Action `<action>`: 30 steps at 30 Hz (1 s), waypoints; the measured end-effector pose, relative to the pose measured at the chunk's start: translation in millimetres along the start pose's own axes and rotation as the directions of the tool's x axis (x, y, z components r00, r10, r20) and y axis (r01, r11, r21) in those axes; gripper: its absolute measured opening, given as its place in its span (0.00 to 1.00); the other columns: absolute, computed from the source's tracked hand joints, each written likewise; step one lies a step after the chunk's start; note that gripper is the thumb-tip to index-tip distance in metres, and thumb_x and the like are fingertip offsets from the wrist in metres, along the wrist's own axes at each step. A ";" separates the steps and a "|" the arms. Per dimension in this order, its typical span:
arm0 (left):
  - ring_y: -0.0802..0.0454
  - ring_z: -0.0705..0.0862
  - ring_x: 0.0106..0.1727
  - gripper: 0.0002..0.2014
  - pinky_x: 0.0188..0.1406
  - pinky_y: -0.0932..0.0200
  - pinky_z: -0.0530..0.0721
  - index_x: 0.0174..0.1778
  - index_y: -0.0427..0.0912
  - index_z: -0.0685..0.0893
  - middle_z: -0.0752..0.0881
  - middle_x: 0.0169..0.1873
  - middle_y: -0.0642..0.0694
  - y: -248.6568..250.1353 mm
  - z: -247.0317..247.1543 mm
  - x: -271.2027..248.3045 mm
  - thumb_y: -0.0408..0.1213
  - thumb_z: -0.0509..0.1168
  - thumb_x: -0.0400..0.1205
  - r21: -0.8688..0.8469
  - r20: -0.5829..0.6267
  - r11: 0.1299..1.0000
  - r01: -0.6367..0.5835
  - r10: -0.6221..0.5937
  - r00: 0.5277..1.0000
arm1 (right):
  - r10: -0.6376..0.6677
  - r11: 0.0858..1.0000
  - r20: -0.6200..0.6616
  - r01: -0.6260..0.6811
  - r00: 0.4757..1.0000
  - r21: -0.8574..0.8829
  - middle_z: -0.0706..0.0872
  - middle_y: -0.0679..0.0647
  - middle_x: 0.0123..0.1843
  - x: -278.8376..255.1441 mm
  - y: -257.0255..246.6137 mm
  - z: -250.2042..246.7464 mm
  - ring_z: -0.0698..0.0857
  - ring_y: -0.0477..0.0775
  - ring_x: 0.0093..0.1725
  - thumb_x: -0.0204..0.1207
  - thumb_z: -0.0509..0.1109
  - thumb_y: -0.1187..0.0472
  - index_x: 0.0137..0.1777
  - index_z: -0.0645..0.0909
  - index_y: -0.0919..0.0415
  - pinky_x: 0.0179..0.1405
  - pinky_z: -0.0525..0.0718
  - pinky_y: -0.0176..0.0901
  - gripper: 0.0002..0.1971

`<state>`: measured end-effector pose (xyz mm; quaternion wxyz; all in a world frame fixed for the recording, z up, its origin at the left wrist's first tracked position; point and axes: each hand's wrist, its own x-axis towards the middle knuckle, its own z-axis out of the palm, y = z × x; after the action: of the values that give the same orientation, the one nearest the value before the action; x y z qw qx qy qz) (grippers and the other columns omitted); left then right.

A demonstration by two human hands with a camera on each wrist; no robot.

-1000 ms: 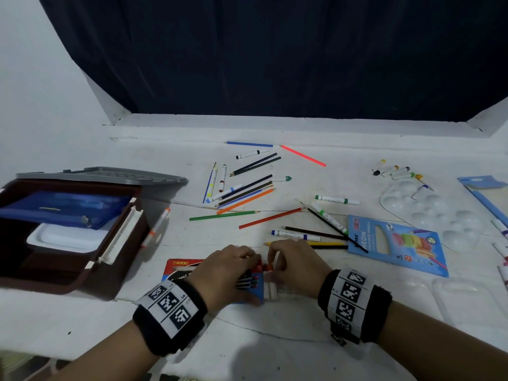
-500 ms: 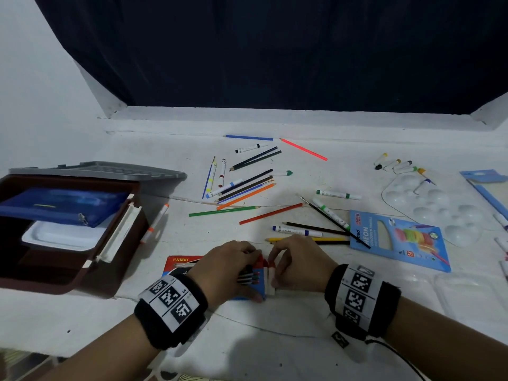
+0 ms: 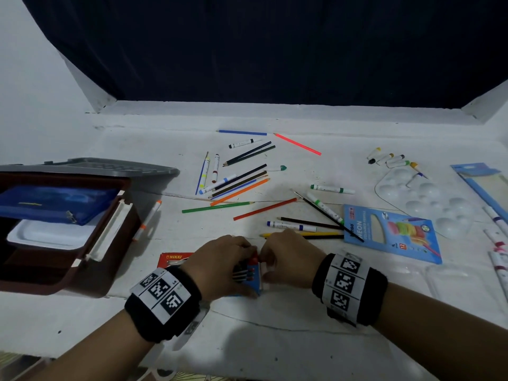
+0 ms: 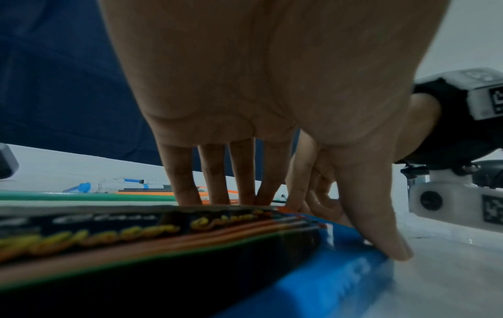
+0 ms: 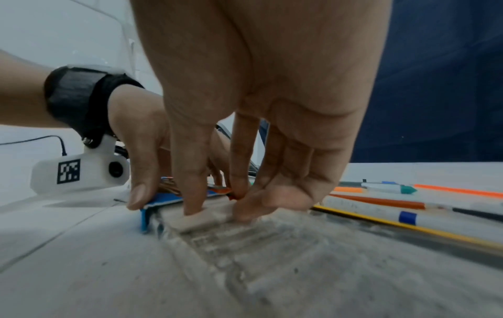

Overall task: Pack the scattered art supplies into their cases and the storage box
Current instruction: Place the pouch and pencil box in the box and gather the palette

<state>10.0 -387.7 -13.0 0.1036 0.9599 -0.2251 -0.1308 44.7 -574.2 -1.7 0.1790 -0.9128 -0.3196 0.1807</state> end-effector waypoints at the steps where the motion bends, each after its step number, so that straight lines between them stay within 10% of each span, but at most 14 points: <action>1: 0.56 0.77 0.64 0.37 0.67 0.54 0.78 0.72 0.55 0.77 0.79 0.65 0.55 -0.3 0.3 0.3 0.70 0.69 0.70 -0.008 0.003 1.000 0.003 -0.003 1.000 | -0.003 1.000 -0.006 0.003 1.000 0.026 0.88 0.54 0.47 -0.1 2.8 -0.2 0.86 0.52 0.44 0.69 0.80 0.53 0.51 0.89 0.61 0.46 0.86 0.42 0.14; 9: 0.61 0.77 0.65 0.24 0.69 0.60 0.75 0.73 0.58 0.76 0.81 0.65 0.59 -15.3 -2.7 10.8 0.61 0.62 0.82 -0.131 0.006 0.991 0.007 -0.006 1.000 | 0.127 0.943 -0.231 -0.045 0.965 0.331 0.89 0.47 0.42 0.6 34.4 -24.6 0.85 0.38 0.37 0.76 0.75 0.56 0.49 0.89 0.57 0.42 0.85 0.32 0.07; 13: 0.65 0.85 0.50 0.12 0.55 0.61 0.84 0.64 0.59 0.79 0.88 0.50 0.60 -17.9 -15.7 24.0 0.54 0.60 0.86 -0.284 -0.021 0.958 0.031 -0.039 0.999 | 0.190 0.946 -0.279 -0.099 0.941 0.309 0.85 0.43 0.41 -1.4 54.8 -36.7 0.82 0.37 0.40 0.77 0.73 0.56 0.51 0.88 0.55 0.37 0.78 0.26 0.06; 20: 0.57 0.81 0.51 0.12 0.54 0.55 0.82 0.64 0.54 0.81 0.83 0.51 0.53 -24.7 -53.7 101.3 0.48 0.63 0.86 -0.221 -0.307 0.975 -0.029 -0.041 0.951 | 0.316 0.891 -0.403 -0.123 0.859 0.436 0.86 0.47 0.36 -9.4 87.0 -49.5 0.83 0.41 0.32 0.78 0.73 0.53 0.45 0.83 0.53 0.32 0.80 0.30 0.05; 30: 0.43 0.75 0.72 0.22 0.71 0.47 0.75 0.77 0.46 0.71 0.73 0.72 0.43 -49.8 -57.0 242.7 0.40 0.57 0.86 0.263 -0.004 0.954 0.140 -0.144 0.990 | 0.426 0.904 -0.578 -0.301 0.696 0.304 0.86 0.45 0.34 -2.0 201.7 -122.5 0.84 0.47 0.34 0.77 0.73 0.58 0.43 0.81 0.53 0.37 0.82 0.41 0.04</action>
<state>257.0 -447.5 -21.6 -0.0360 0.9779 -0.1715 -0.1142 202.2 -749.0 16.1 0.3206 -0.9436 -0.0348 -0.0754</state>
